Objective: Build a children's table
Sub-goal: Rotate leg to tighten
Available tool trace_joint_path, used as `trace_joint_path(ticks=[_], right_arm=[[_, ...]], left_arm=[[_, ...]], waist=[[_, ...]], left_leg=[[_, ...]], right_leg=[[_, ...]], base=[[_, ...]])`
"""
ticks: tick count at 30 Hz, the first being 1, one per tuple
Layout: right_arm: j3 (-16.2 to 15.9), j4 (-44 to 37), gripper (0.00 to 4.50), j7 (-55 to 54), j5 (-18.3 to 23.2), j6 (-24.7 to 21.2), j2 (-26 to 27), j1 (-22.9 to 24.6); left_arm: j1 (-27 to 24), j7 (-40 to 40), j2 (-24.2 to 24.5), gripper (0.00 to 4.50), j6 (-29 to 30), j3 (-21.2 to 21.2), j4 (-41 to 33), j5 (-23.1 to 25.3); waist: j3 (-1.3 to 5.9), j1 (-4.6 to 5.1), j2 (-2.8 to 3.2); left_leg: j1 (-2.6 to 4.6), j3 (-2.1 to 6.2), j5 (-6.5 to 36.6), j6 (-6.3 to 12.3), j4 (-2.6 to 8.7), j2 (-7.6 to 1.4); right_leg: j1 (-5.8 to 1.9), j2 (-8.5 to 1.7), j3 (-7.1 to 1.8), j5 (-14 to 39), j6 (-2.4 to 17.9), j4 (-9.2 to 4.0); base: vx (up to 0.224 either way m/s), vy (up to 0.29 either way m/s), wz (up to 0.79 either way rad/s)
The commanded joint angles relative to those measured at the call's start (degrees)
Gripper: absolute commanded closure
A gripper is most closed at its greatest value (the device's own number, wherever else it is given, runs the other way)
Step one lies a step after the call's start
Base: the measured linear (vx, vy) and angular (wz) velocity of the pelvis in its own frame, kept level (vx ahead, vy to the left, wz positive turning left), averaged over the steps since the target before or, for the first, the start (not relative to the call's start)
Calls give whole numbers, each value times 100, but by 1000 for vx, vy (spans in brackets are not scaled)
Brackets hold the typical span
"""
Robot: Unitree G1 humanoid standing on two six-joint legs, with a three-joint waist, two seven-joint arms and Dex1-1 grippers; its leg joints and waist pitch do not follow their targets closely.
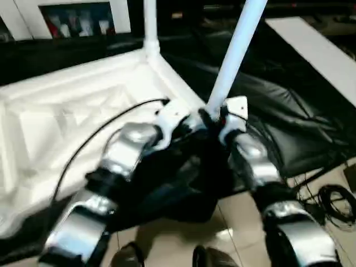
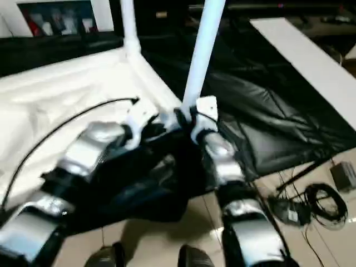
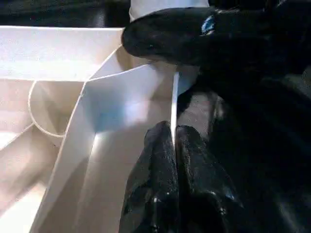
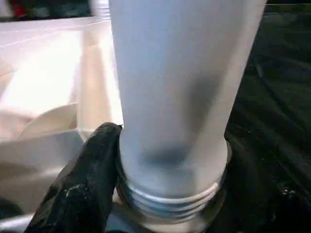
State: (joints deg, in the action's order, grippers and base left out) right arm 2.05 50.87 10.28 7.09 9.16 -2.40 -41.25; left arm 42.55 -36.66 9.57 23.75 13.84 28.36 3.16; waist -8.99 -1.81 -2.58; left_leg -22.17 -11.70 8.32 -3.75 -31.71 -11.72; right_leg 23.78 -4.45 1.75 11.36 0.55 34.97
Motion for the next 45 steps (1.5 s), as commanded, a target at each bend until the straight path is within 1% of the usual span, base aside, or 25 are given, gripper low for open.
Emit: trace_joint_path(ticks=[1,4,7,9,10,12,13,16,17,18,21,22,23,24,25,26,27,28,31,33,36,38,40,44,45], right_arm=[[273,436,178,-325,58,90,64,22],[306,524,178,-106,115,270,148,-78],[286,453,178,232,188,409,143,-93],[197,305,108,506,167,530,65,-68],[109,215,106,666,102,575,-26,-51],[22,137,100,733,8,620,-147,-37],[-72,-87,82,1068,-23,518,-419,17],[-82,-183,82,1223,7,436,-513,38],[-120,-331,82,1529,44,346,-663,74],[-164,-447,82,1794,61,291,-790,105],[-325,-701,82,2432,20,241,-1147,194],[-403,-755,82,2703,-86,238,-1360,226],[-403,-755,82,2703,-86,238,-1360,226],[-485,-897,82,3131,-73,145,-1566,321],[-555,-1125,82,3672,63,-50,-1744,456],[-555,-1125,82,3672,63,-50,-1744,456],[-620,-1354,82,4140,222,-253,-1877,586],[-724,-1697,82,4643,459,-481,-2027,765],[-782,-1809,82,4792,526,-559,-2073,838],[-798,-1855,82,4840,525,-610,-2089,868],[-880,-1905,82,5060,555,-629,-2095,913],[-919,-1862,82,5087,493,-590,-2074,911],[-940,-1794,82,5077,407,-546,-2028,903],[-1001,-1763,82,5072,344,-583,-1982,913],[-985,-1734,105,5054,363,-589,-1944,898]], left_arm=[[-205,456,-32,450,10,-257,392,-22],[-254,357,-5,450,-19,-200,329,3],[-329,163,72,450,1,-130,176,-16],[-383,20,157,450,28,-87,50,-32],[-402,-76,211,450,21,-54,35,-41],[-429,-153,263,450,-2,-17,6,-29],[-497,-367,368,450,-34,49,-100,-49],[-523,-435,408,450,-22,72,-154,-53],[-553,-530,465,450,-4,103,-225,-63],[-575,-609,511,450,18,127,-283,-76],[-629,-893,656,450,1,222,-432,-108],[-656,-1082,763,450,-36,271,-513,-129],[-656,-1082,763,450,-36,271,-513,-129],[-688,-1352,907,450,-86,329,-622,-173],[-724,-1640,1052,450,-71,364,-759,-253],[-724,-1640,1052,450,-71,364,-759,-253],[-752,-1881,1177,450,-101,403,-867,-307],[-805,-2285,1378,450,-201,478,-1056,-408],[-849,-2574,1531,450,-231,532,-1221,-492],[-876,-2667,1583,450,-187,537,-1311,-535],[-955,-2977,1710,450,-215,631,-1520,-635],[-971,-3014,1712,450,-206,647,-1563,-666],[-976,-3029,1703,450,-198,659,-1575,-692],[-984,-3086,1718,450,-223,670,-1565,-714],[-989,-3099,1724,450,-215,667,-1571,-712]], waist=[[399,26,-15],[400,27,-13],[389,24,-4],[404,27,-5],[411,39,-49],[409,33,-28],[411,43,-35],[405,60,-43],[401,64,-31],[403,59,-32],[413,67,-28],[416,53,-8],[418,55,-13],[418,52,-13],[422,35,-12],[433,7,-14],[427,6,-7],[432,-11,-15],[429,8,-6],[420,19,0],[414,12,5],[429,4,10],[419,-3,7],[430,-12,6],[422,-10,-1]], left_leg=[[107,37,1096,276,294,-95],[86,36,995,392,290,-97],[93,43,1052,423,300,-114],[84,39,937,459,290,-115],[65,33,826,513,277,-109],[61,34,684,590,267,-105],[60,29,666,620,263,-99],[62,25,768,611,260,-103],[69,25,809,596,264,-103],[68,35,855,593,264,-112],[69,30,772,623,258,-119],[80,35,768,632,255,-126],[79,32,761,636,252,-130],[77,27,763,645,249,-124],[88,26,768,655,245,-133],[94,28,712,691,240,-138],[90,25,688,711,244,-140],[87,35,644,766,243,-133],[79,33,572,783,242,-143],[96,30,672,718,244,-147],[107,32,758,630,253,-158],[111,31,603,643,243,-155],[113,23,560,668,238,-148],[109,28,501,676,231,-141],[106,25,510,680,232,-140]], right_leg=[[-198,-257,-222,752,1126,-414],[-213,-261,-210,574,1162,-398],[-210,-263,-203,678,1178,-409],[-224,-258,-206,507,1216,-385],[-243,-250,-202,322,1250,-364],[-251,-254,-197,158,1291,-349],[-259,-247,-193,140,1322,-352],[-259,-254,-200,313,1318,-370],[-250,-254,-199,394,1322,-381],[-268,-252,-192,481,1318,-393],[-258,-246,-194,388,1394,-378],[-259,-252,-192,381,1427,-378],[-262,-248,-191,363,1449,-377],[-261,-245,-194,355,1471,-375],[-260,-251,-199,346,1482,-373],[-279,-250,-203,226,1493,-354],[-270,-248,-205,160,1518,-348],[-299,-241,-197,56,1530,-343],[-279,-245,-189,-106,1622,-314],[-265,-254,-192,76,1648,-332],[-259,-268,-201,277,1610,-346],[-265,-253,-201,35,1647,-309],[-256,-247,-201,-78,1672,-301],[-276,-254,-198,-167,1686,-285],[-273,-253,-199,-162,1682,-288]], base=[[0,0,0],[0,0,0],[0,0,0],[0,0,0],[0,0,0],[0,0,0],[0,0,0],[0,0,0],[0,0,0],[0,0,0],[0,0,0],[0,0,0],[0,0,0],[0,0,0],[0,0,0],[0,0,0],[0,0,0],[0,0,0],[0,0,0],[0,0,0],[0,0,0],[0,0,0],[0,0,0],[0,0,0],[0,0,0]])
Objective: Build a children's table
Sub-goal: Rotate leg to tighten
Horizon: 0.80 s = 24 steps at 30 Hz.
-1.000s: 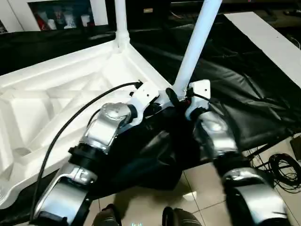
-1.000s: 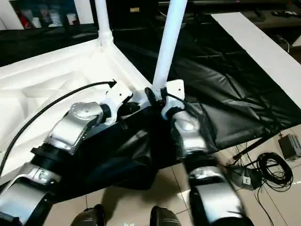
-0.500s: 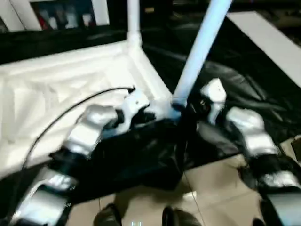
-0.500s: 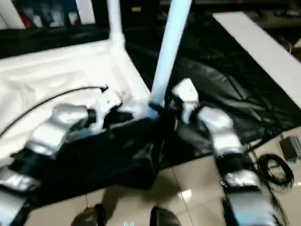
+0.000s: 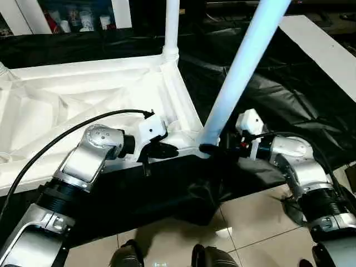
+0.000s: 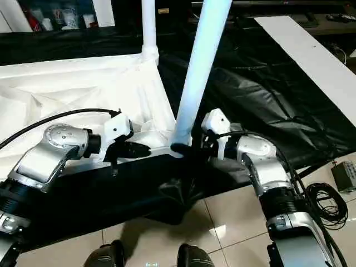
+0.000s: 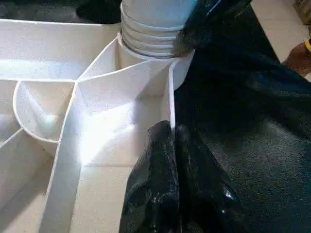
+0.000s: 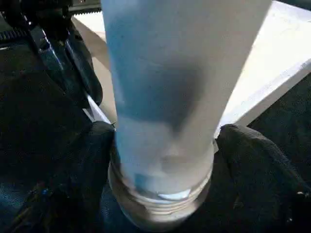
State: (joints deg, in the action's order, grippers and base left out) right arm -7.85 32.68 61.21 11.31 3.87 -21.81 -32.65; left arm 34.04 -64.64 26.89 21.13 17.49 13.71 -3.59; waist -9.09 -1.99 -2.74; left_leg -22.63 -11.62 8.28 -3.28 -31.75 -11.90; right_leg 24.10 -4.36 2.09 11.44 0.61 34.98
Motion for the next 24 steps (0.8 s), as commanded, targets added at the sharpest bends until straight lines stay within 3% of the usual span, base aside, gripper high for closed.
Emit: trace_joint_path(ticks=[1,3,5,7,10,15,18,20,22,24], right_arm=[[10,102,105,-42,-51,-65,15,29],[-8,149,105,-55,-81,-28,39,1],[-15,167,139,-52,-55,-16,59,-18],[-10,176,148,-50,-34,-11,71,-28],[-6,185,174,-24,-28,-3,85,-28],[21,241,178,-94,-88,51,164,23],[146,474,178,-683,-196,150,327,1],[243,658,178,-1209,-270,106,454,-40],[469,991,178,-2260,-329,38,787,-77],[539,1067,178,-2520,-313,18,892,-86]], left_arm=[[-139,-302,-5,450,50,300,-106,-33],[-146,-309,-4,450,65,290,-114,-40],[-162,-315,-3,450,94,279,-157,-39],[-166,-314,-2,450,106,276,-172,-40],[-179,-305,1,450,103,275,-167,-41],[-196,-280,1,450,107,285,-145,-49],[-154,31,-136,450,148,244,7,53],[-105,353,-292,450,198,199,162,149],[5,1077,-716,450,314,122,536,325],[42,1301,-853,450,357,93,648,366]], waist=[[435,11,19],[436,11,22],[431,12,-6],[431,12,10],[430,15,-14],[431,18,-12],[423,26,-3],[408,39,-5],[369,54,2],[362,51,-1]], left_leg=[[153,20,523,636,236,-123],[155,22,523,633,235,-125],[156,17,509,635,232,-123],[157,23,470,646,233,-128],[153,20,454,657,227,-122],[151,21,432,671,224,-120],[159,19,502,632,230,-130],[159,19,668,521,243,-124],[183,32,1000,276,282,-134],[186,52,1285,102,305,-135]], right_leg=[[-307,-267,-233,-160,1680,-287],[-308,-268,-232,-158,1684,-284],[-313,-265,-234,-156,1680,-283],[-309,-266,-231,-187,1676,-276],[-315,-265,-233,-199,1672,-271],[-318,-268,-232,-188,1665,-269],[-300,-276,-232,-67,1666,-281],[-292,-277,-237,219,1641,-315],[-254,-297,-239,893,1510,-395],[-245,-308,-237,1406,1351,-439]], base=[[0,0,0],[0,0,0],[0,0,0],[0,0,0],[0,0,0],[0,0,0],[0,0,0],[0,0,0],[0,0,0],[0,0,0]])
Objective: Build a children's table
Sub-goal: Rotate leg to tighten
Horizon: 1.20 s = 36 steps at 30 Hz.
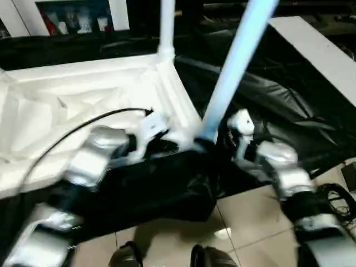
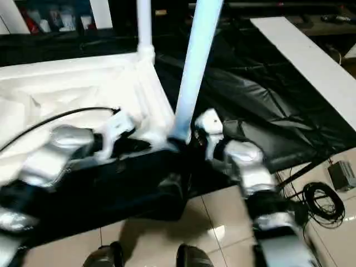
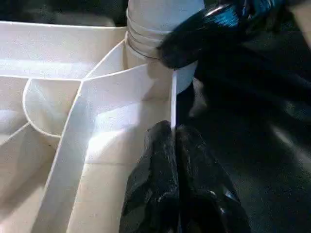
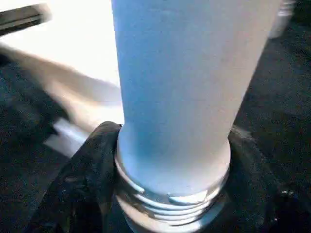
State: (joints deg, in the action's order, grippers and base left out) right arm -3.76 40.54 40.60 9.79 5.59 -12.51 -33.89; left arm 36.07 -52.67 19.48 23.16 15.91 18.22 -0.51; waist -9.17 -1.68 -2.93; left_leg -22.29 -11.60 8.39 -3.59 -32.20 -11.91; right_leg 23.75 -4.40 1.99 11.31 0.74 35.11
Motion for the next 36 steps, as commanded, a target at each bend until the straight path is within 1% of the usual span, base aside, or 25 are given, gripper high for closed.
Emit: trace_joint_path(ticks=[1,3,4,5,6,8,11,14,15,16,17,20,21,23,25,27,28,29,30,31,32,33,34,35,36], right_arm=[[201,366,178,-787,-170,-147,76,17],[334,564,178,-1425,-180,-186,295,-68],[421,782,178,-2073,-238,-170,473,-194],[443,853,178,-2266,-259,-167,526,-236],[443,853,178,-2266,-259,-167,526,-236],[545,1222,178,-2974,-289,-101,771,-508],[523,1419,178,-3249,-366,25,897,-700],[576,1438,178,-3024,-260,167,1001,-802],[649,1367,143,-2807,-144,258,1047,-795],[691,1270,122,-2614,-63,348,1064,-781],[717,1209,106,-2490,-13,408,1074,-775],[637,935,100,-2051,56,496,920,-743],[602,849,89,-1923,61,510,839,-732],[449,544,65,-1501,29,441,579,-638],[397,443,54,-1309,28,391,477,-598],[279,151,44,-828,67,181,224,-467],[241,83,31,-701,62,129,154,-432],[127,-75,31,-383,2,28,-42,-336],[-121,-379,31,352,-84,-125,-463,-130],[-190,-478,31,585,-100,-137,-602,-62],[-221,-546,31,807,-108,-127,-741,-12],[-239,-591,31,946,-100,-126,-821,17],[-274,-688,31,1199,-65,-150,-962,74],[-280,-714,31,1258,-56,-159,-1000,88],[-290,-763,31,1346,-40,-179,-1057,114]], left_arm=[[-122,301,-257,450,209,223,303,76],[-20,767,-542,450,330,157,532,150],[108,1204,-785,450,358,107,815,239],[152,1354,-861,450,358,84,915,268],[152,1354,-861,450,358,84,915,268],[314,1867,-1130,450,355,-34,1260,341],[385,1986,-1212,450,321,-43,1421,424],[418,1940,-1194,450,322,-3,1484,474],[421,1930,-1164,450,331,15,1492,504],[416,1908,-1132,450,348,21,1489,518],[416,1892,-1109,450,357,25,1492,528],[406,1791,-995,450,326,39,1490,529],[401,1715,-952,450,290,58,1490,523],[356,1476,-807,450,190,146,1413,534],[335,1376,-752,450,156,165,1373,519],[273,1122,-617,450,146,192,1220,458],[256,1052,-578,450,135,209,1175,450],[208,848,-472,450,118,263,1048,427],[111,368,-217,450,-91,415,792,397],[71,176,-127,450,-121,459,692,359],[33,-3,-22,450,-84,489,586,314],[9,-126,47,450,-74,507,517,281],[-37,-379,187,450,-123,544,387,220],[-49,-447,226,450,-138,553,351,204],[-70,-558,289,450,-171,566,292,178]], waist=[[365,22,22],[360,27,28],[357,34,38],[367,37,24],[372,29,20],[376,25,30],[389,19,21],[403,13,5],[405,12,2],[409,9,-6],[409,-1,7],[396,5,0],[390,9,2],[384,-1,-3],[380,21,-22],[366,19,-6],[372,4,-10],[362,1,6],[367,-20,18],[400,-26,20],[413,-22,14],[441,-21,19],[437,-10,29],[443,3,23],[437,2,32]], left_leg=[[153,61,1366,71,366,-137],[166,65,1493,25,378,-135],[171,62,1565,-25,382,-120],[174,76,1639,-75,382,-112],[176,75,1648,-64,380,-109],[177,61,1635,-35,372,-100],[154,65,1610,15,372,-88],[124,60,1509,110,362,-81],[117,58,1443,156,360,-86],[113,54,1418,218,354,-86],[119,51,1363,269,354,-98],[96,55,1310,301,361,-97],[91,54,1309,305,363,-99],[92,57,1358,311,368,-100],[64,69,1379,285,377,-95],[88,65,1460,284,377,-100],[97,63,1397,299,373,-107],[101,55,1374,309,373,-104],[95,65,1288,345,374,-115],[115,45,1087,406,344,-122],[97,42,936,454,333,-108],[89,26,615,562,299,-106],[72,20,444,669,284,-91],[71,18,381,753,273,-91],[77,16,381,778,272,-93]], right_leg=[[-199,-303,-229,1542,1249,-472],[-172,-298,-235,1620,1175,-489],[-153,-288,-241,1705,1120,-498],[-159,-291,-238,1804,1053,-504],[-161,-291,-238,1793,1018,-511],[-134,-281,-249,1660,974,-511],[-146,-270,-245,1526,910,-499],[-164,-270,-246,1358,904,-487],[-167,-270,-245,1265,923,-480],[-174,-268,-247,1182,949,-472],[-169,-269,-246,1095,999,-465],[-187,-266,-235,1042,1061,-464],[-182,-268,-237,1072,1069,-467],[-185,-274,-235,1243,1040,-491],[-201,-283,-233,1404,985,-497],[-176,-288,-241,1584,959,-528],[-181,-287,-242,1544,969,-527],[-170,-277,-248,1494,991,-528],[-196,-265,-241,1311,1022,-515],[-201,-262,-250,914,1118,-469],[-228,-245,-244,632,1202,-437],[-255,-236,-243,10,1378,-365],[-271,-224,-232,-409,1527,-326],[-288,-228,-229,-614,1623,-302],[-283,-232,-227,-636,1653,-302]], base=[[0,0,0],[0,0,0],[0,0,0],[0,0,0],[0,0,0],[0,0,0],[0,0,0],[0,0,0],[0,0,0],[0,0,0],[0,0,0],[0,0,0],[0,0,0],[0,0,0],[0,0,0],[0,0,0],[0,0,0],[0,0,0],[0,0,0],[0,0,0],[0,0,0],[51,-2,2],[0,0,0],[0,0,0],[0,0,0]])
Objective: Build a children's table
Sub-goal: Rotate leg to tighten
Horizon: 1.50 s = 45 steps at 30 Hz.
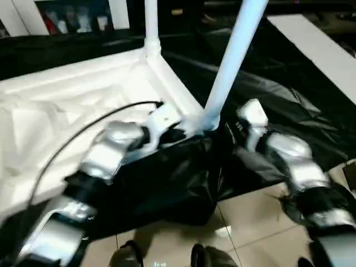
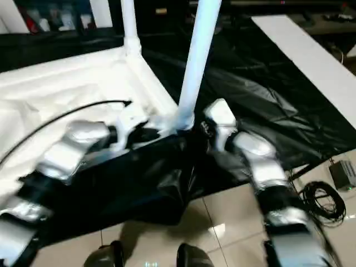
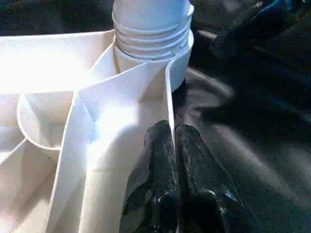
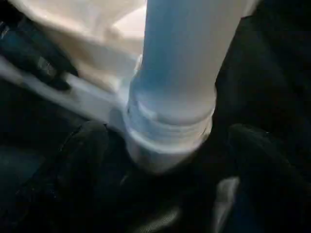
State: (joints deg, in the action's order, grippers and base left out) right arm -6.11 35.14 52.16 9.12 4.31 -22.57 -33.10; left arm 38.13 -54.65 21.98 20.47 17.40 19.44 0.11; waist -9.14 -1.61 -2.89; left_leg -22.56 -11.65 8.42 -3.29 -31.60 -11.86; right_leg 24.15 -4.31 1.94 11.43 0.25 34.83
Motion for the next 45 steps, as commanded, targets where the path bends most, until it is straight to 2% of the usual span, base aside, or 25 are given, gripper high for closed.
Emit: trace_joint_path(ticks=[1,6,7,11,15,16,21,22,26,31,35,37,39,40,41,43,44,45], right_arm=[[-87,-363,31,436,113,-167,-181,97],[-136,-565,31,646,240,-355,-262,180],[-162,-621,31,695,268,-386,-272,203],[-204,-597,31,825,232,-400,-230,195],[-198,-561,31,915,232,-402,-173,186],[-185,-563,56,956,270,-424,-126,179],[-223,-538,70,1007,315,-412,-59,172],[-230,-535,94,1042,339,-414,-35,177],[-256,-396,121,1078,302,-279,60,166],[-245,-348,163,1126,277,-225,107,178],[-192,-325,178,1016,257,-276,170,220],[-83,-161,182,542,185,-327,312,212],[67,92,183,-100,96,-276,522,160],[135,190,183,-355,80,-256,615,139],[217,283,183,-625,90,-269,736,121],[271,338,183,-832,95,-282,836,114],[358,450,183,-1431,37,-264,1091,87],[372,477,183,-1545,20,-257,1131,76]], left_arm=[[-356,-783,238,450,-40,479,-32,-10],[-524,-1319,536,450,-90,572,-458,-198],[-545,-1330,553,450,-56,573,-508,-213],[-566,-1312,544,450,-48,547,-517,-206],[-576,-1303,532,450,-43,544,-510,-207],[-597,-1329,543,450,-44,539,-534,-218],[-635,-1346,565,450,-16,533,-593,-238],[-645,-1344,568,450,-6,531,-609,-241],[-667,-1333,572,450,9,523,-631,-231],[-680,-1333,577,450,9,513,-624,-211],[-676,-1244,543,450,54,498,-580,-173],[-631,-990,406,450,100,440,-436,-120],[-524,-534,170,450,173,339,-197,-26],[-472,-340,67,450,202,298,-87,14],[-419,-146,-44,450,240,268,22,58],[-382,-2,-136,450,281,246,94,83],[-288,401,-388,450,413,185,265,143],[-270,477,-432,450,432,172,301,155]], waist=[[425,-2,31],[398,-23,58],[396,-28,43],[404,-19,28],[421,-22,18],[427,-18,5],[435,-28,5],[439,-26,-1],[443,-26,-4],[457,-27,-4],[447,-23,-2],[441,-18,-6],[405,-6,-1],[373,7,1],[369,7,-9],[352,0,0],[360,13,19],[355,17,6]], left_leg=[[123,14,455,774,216,-115],[173,19,754,600,251,-159],[165,29,760,552,263,-161],[170,19,712,510,250,-149],[157,20,567,548,235,-137],[155,16,502,593,225,-133],[154,21,417,651,220,-139],[152,19,412,657,214,-134],[155,20,441,651,209,-136],[154,22,355,673,199,-131],[150,24,347,696,197,-126],[150,21,360,678,198,-128],[155,25,637,539,223,-127],[174,22,897,386,249,-133],[175,48,1150,232,268,-137],[190,74,1415,77,299,-145],[188,77,1479,10,311,-146],[190,79,1493,-21,321,-143]], right_leg=[[-312,-255,-225,-560,1738,-289],[-280,-270,-224,6,1735,-324],[-297,-269,-221,51,1712,-318],[-291,-274,-228,37,1694,-309],[-311,-274,-230,-124,1685,-285],[-315,-270,-230,-220,1695,-274],[-321,-276,-223,-276,1716,-256],[-323,-274,-223,-270,1713,-254],[-318,-281,-225,-150,1702,-258],[-326,-277,-221,-265,1716,-237],[-325,-271,-219,-283,1722,-236],[-321,-274,-223,-251,1723,-240],[-294,-284,-223,213,1664,-298],[-262,-296,-227,668,1601,-354],[-271,-315,-224,1174,1475,-396],[-243,-327,-225,1676,1296,-451],[-228,-315,-228,1730,1218,-447],[-226,-317,-230,1746,1196,-464]], base=[[0,0,0],[0,0,0],[0,0,0],[0,0,0],[0,0,0],[0,0,0],[0,0,0],[0,0,0],[0,0,0],[0,0,0],[0,0,0],[0,0,0],[0,0,0],[0,0,0],[0,0,0],[0,0,0],[0,0,0],[0,0,0]])
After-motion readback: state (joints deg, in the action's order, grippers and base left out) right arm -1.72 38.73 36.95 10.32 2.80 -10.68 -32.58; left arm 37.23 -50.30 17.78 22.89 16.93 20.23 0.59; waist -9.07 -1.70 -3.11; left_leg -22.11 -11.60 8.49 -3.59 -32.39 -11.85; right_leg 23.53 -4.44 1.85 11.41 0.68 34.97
